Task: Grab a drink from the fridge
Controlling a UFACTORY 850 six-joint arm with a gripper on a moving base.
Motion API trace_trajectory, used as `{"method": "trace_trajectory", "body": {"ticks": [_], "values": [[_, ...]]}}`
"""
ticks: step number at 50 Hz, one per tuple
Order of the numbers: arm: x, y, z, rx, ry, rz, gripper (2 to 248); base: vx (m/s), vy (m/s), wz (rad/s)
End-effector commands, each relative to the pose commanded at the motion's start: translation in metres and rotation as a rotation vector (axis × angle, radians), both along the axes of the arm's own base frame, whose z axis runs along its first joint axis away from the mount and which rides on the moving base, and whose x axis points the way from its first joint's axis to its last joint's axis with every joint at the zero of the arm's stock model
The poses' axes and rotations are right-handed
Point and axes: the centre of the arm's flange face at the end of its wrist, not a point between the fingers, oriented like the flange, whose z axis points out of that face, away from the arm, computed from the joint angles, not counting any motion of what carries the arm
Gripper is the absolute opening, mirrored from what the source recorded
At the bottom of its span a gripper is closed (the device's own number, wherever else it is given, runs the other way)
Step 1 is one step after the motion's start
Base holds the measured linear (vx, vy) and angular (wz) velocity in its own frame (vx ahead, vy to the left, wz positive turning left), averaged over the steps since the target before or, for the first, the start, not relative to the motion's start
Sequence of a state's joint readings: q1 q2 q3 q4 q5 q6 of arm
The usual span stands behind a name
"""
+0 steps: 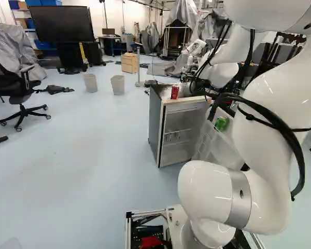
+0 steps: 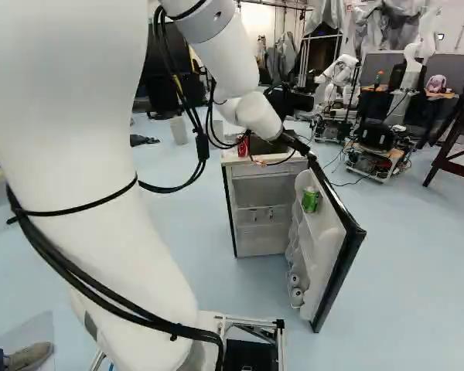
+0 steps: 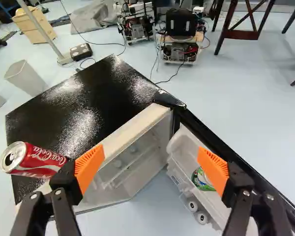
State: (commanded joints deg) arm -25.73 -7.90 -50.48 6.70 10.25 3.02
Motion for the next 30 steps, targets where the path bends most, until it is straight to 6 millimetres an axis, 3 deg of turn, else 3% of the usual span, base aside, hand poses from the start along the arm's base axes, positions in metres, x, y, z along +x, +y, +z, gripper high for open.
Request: {"method": "trace_trajectory", "body": {"ticks": [30], "values": [[-0.011,-0.050,-0.002,0.054,-0.014,-0.146,247,0.000,0.000,0.000]]}}
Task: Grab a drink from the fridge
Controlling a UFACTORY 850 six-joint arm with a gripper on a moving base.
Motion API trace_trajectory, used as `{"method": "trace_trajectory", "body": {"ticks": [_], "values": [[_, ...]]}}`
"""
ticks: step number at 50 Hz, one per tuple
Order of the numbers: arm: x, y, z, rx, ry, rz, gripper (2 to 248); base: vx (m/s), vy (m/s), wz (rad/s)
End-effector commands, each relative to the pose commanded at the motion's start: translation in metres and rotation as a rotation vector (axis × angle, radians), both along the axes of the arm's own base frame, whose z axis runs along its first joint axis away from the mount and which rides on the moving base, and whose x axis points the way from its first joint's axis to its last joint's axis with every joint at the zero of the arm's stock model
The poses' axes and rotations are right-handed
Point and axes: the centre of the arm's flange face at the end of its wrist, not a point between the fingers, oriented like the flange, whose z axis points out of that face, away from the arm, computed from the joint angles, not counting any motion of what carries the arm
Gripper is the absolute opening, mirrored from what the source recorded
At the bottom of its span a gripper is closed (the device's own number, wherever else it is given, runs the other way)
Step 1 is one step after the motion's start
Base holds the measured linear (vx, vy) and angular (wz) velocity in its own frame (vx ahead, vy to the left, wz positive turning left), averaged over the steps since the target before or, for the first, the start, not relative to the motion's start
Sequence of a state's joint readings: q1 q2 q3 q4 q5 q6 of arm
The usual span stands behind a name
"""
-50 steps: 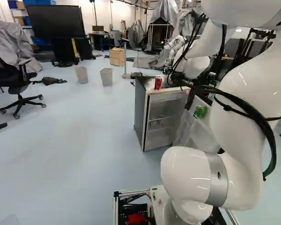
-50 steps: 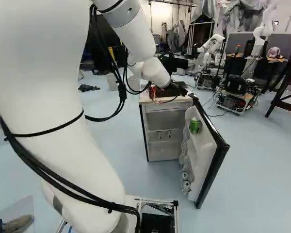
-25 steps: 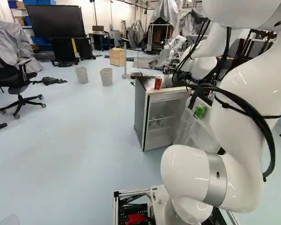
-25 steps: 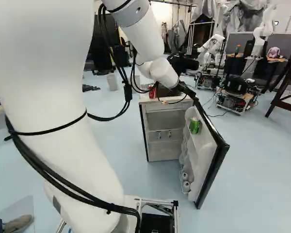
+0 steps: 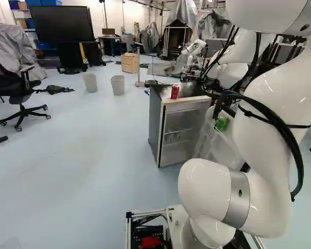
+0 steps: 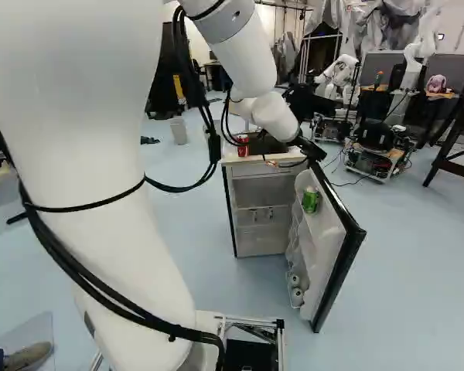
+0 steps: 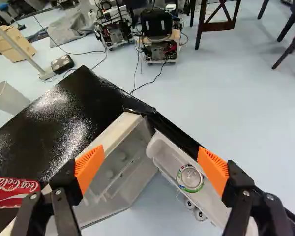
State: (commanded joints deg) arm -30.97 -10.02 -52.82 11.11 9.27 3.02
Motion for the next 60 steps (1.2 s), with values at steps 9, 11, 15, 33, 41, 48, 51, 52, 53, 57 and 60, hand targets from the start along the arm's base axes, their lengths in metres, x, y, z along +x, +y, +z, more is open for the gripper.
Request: {"method": "trace_trajectory", "body": {"ticks": [9,11,15,33,41,48,51,52,53,57,60], "values": [[-0.004,-0.015,-0.001,0.021,-0.004,-0.046,247,0.000,0.000,0.000],[-0.004,-0.018,-0.001,0.026,-0.005,-0.056,247,0.000,0.000,0.000],[-0.006,-0.025,-0.002,0.036,-0.007,-0.076,247,0.000,0.000,0.000],[-0.014,-0.055,-0.005,0.091,-0.007,-0.164,247,0.000,0.000,0.000],[-0.019,-0.067,-0.006,0.122,-0.004,-0.202,247,0.000,0.000,0.000],[-0.024,-0.078,-0.008,0.149,-0.002,-0.236,247,0.000,0.000,0.000],[-0.026,-0.083,-0.009,0.161,-0.002,-0.250,247,0.000,0.000,0.000],[-0.027,-0.084,-0.009,0.165,-0.001,-0.255,247,0.000,0.000,0.000],[-0.028,-0.086,-0.009,0.169,-0.001,-0.260,247,0.000,0.000,0.000],[-0.031,-0.092,-0.010,0.186,0.001,-0.279,247,0.000,0.000,0.000],[-0.034,-0.097,-0.011,0.198,0.002,-0.292,247,0.000,0.000,0.000]]}}
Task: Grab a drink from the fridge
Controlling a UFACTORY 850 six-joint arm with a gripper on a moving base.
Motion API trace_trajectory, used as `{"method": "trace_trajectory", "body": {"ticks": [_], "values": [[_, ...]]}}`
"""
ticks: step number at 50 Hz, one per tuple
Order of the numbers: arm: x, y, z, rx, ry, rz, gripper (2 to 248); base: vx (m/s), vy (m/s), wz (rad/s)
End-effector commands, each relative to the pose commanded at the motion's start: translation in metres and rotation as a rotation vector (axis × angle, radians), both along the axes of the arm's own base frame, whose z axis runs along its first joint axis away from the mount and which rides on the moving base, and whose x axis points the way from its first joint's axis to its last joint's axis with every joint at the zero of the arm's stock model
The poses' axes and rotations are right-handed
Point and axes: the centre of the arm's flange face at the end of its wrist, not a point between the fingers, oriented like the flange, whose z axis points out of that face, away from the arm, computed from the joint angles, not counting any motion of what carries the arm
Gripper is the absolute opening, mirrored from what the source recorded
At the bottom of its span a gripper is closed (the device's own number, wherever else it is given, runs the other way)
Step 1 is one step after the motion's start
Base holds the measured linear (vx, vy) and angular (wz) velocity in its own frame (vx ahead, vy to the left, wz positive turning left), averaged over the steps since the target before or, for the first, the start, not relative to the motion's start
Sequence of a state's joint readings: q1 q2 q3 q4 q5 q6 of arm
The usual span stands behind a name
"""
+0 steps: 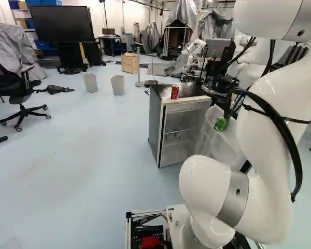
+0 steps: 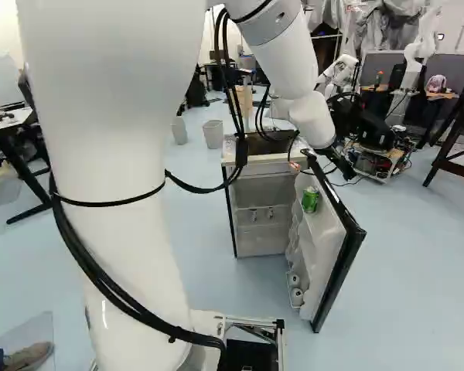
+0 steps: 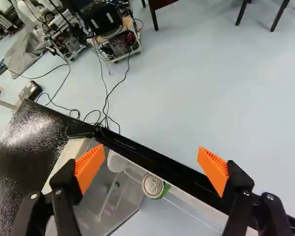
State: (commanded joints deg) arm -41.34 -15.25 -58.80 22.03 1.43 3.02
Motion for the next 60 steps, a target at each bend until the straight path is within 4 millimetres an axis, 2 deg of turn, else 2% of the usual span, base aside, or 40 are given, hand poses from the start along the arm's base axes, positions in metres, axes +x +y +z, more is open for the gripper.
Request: {"method": "trace_trajectory", "body": {"ticks": [22,50,60], "values": [[-0.026,-0.029,-0.005,0.095,0.010,-0.091,247,0.000,0.000,0.000],[-0.072,-0.048,-0.010,0.204,0.048,-0.162,247,0.000,0.000,0.000],[-0.078,-0.056,-0.013,0.218,0.054,-0.176,247,0.000,0.000,0.000]]}}
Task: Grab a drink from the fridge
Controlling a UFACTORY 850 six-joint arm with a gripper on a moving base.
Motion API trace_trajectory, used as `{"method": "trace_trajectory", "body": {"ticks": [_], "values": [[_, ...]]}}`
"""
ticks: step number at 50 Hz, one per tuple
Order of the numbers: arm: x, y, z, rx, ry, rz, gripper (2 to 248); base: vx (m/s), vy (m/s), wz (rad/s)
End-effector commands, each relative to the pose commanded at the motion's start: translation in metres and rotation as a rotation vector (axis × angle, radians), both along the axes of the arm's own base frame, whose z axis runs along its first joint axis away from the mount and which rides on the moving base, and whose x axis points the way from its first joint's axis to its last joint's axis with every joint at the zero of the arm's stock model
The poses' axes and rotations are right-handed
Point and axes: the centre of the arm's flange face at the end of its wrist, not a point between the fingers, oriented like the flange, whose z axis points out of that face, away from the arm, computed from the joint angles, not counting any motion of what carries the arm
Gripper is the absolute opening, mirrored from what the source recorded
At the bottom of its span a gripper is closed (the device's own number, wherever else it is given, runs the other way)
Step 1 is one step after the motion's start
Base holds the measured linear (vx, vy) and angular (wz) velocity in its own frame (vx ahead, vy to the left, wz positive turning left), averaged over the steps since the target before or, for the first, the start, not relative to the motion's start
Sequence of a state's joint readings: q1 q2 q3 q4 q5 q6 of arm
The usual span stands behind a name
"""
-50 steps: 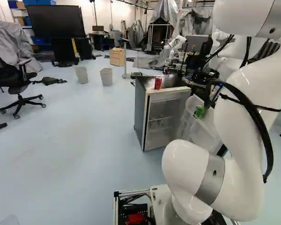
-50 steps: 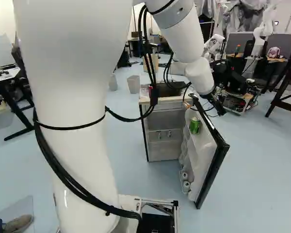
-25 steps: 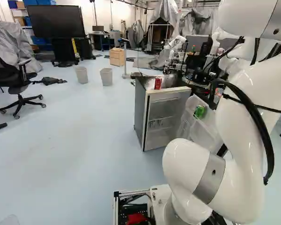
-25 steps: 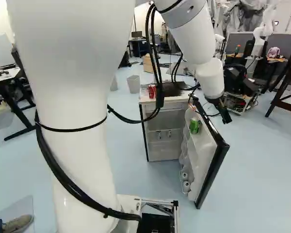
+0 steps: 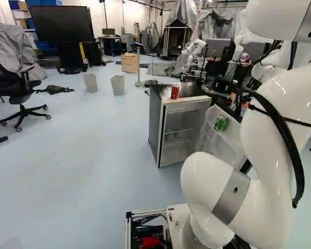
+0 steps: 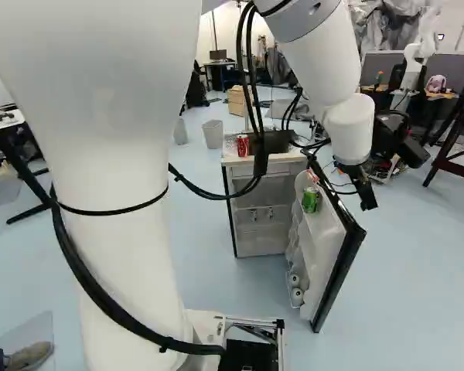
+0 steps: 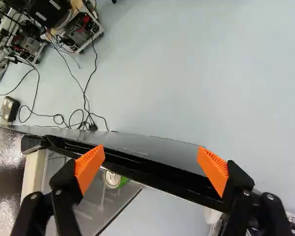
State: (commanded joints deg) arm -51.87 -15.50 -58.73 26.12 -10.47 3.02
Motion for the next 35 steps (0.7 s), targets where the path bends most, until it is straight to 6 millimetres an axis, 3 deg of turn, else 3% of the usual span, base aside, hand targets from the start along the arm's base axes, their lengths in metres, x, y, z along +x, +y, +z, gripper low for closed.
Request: {"method": "trace_trajectory", "body": {"ticks": [35], "values": [[0.010,-0.017,-0.044,0.055,0.042,-0.005,247,0.000,0.000,0.000]]}}
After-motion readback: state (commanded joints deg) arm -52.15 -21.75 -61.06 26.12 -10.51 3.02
